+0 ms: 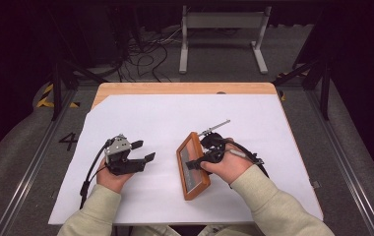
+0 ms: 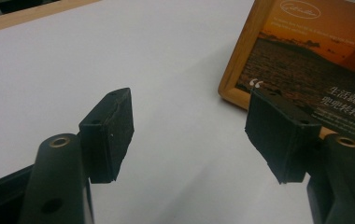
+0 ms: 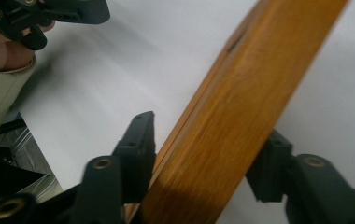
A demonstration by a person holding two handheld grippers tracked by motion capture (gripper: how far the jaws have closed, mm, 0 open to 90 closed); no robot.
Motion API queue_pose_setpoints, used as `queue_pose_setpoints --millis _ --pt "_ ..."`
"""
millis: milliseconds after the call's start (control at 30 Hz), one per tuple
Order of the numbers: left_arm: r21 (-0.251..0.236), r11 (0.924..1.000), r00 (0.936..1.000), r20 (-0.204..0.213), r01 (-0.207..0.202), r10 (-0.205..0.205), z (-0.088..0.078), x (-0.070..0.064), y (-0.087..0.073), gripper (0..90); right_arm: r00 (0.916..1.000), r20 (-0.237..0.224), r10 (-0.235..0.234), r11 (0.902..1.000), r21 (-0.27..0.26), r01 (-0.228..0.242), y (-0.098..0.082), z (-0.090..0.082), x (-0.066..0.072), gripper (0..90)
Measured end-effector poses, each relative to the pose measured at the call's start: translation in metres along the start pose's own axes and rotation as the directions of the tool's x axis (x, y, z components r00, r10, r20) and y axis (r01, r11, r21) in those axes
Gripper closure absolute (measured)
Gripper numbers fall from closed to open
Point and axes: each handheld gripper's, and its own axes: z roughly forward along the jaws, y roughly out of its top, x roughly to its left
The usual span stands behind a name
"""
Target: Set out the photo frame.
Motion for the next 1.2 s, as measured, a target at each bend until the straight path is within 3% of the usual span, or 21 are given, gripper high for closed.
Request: queue_pose_setpoints --millis 100,133,333,367,533,667,733,767,800,833,867,900,967,1067,1167,1200 --pt "0.002 1.0000 1.0000 0.001 0.003 -0.003 0.000 0.000 0.000 32.8 1.0000 0.007 0.000 0.9999 0.011 0.000 0.002 -0.003 0.001 63.3" --pt "0.002 1.0000 1.0000 0.001 0.003 -0.003 0.000 0.000 0.000 32.9 0.9999 0.012 -0.002 0.9988 0.048 0.002 0.004 -0.006 0.001 66.7" --pt "0.000 1.0000 1.0000 -0.002 0.005 -0.005 -0.001 0.000 0.000 32.9 1.0000 -0.005 0.003 0.9981 0.061 -0.003 0.005 -0.006 0.000 69.3" --pt "-0.001 1.0000 1.0000 -0.001 0.006 -0.006 -0.001 0.001 0.000 33.0 0.9996 -0.026 -0.015 0.9974 0.070 0.017 0.006 -0.007 0.000 70.1" --pt "-0.005 1.0000 1.0000 -0.003 0.007 -0.007 -0.002 0.001 0.000 33.0 0.9945 -0.024 -0.102 0.9909 0.086 0.104 0.011 -0.015 0.000 70.4" --pt "-0.001 0.9999 0.9999 0.001 0.012 -0.012 -0.003 0.001 -0.001 33.2 0.9785 -0.027 -0.204 0.9756 0.076 0.206 0.020 -0.029 -0.001 70.4" --pt "0.000 0.9999 0.9999 -0.001 0.012 -0.012 -0.003 0.001 -0.001 33.2 0.9653 -0.028 -0.260 0.9621 0.078 0.261 0.026 -0.037 0.001 70.4" --pt "0.001 0.9999 0.9999 -0.002 0.015 -0.015 -0.003 0.001 -0.001 33.2 0.9653 -0.028 -0.260 0.9621 0.078 0.261 0.026 -0.037 0.001 70.4" --pt "0.000 0.9999 0.9999 -0.004 0.013 -0.013 -0.003 0.002 -0.002 33.2 0.9458 -0.035 -0.323 0.9422 0.083 0.325 0.032 -0.044 0.002 70.4" --pt "0.002 0.9999 0.9999 -0.007 0.010 -0.010 -0.004 0.002 -0.002 33.2 0.9458 -0.035 -0.323 0.9422 0.083 0.325 0.032 -0.044 0.002 70.4" --pt "0.000 0.9999 0.9999 -0.006 0.016 -0.016 -0.005 0.002 -0.003 33.2 0.9376 -0.040 -0.345 0.9339 0.084 0.347 0.034 -0.046 0.002 70.4" --pt "-0.002 0.9998 0.9998 -0.007 0.020 -0.020 -0.006 0.003 -0.003 33.2 0.9167 -0.043 -0.397 0.9126 0.087 0.399 0.038 -0.049 0.002 70.4" --pt "-0.002 0.9996 0.9996 -0.009 0.027 -0.027 -0.008 0.003 -0.005 33.3 0.8869 -0.057 -0.458 0.8817 0.096 0.462 0.044 -0.052 0.001 70.3" --pt "-0.009 0.9996 0.9996 -0.013 0.026 -0.026 -0.010 0.004 -0.006 33.3 0.8589 -0.077 -0.506 0.8521 0.108 0.512 0.051 -0.054 -0.001 70.3" --pt "-0.003 0.9994 0.9993 -0.014 0.035 -0.035 -0.011 0.004 -0.007 33.3 0.8221 -0.117 -0.557 0.8144 0.116 0.569 0.059 -0.053 -0.006 70.4" --pt "-0.003 0.9993 0.9992 -0.014 0.036 -0.036 -0.012 0.004 -0.007 33.3 0.8034 -0.130 -0.581 0.7952 0.119 0.594 0.062 -0.053 -0.008 70.4"
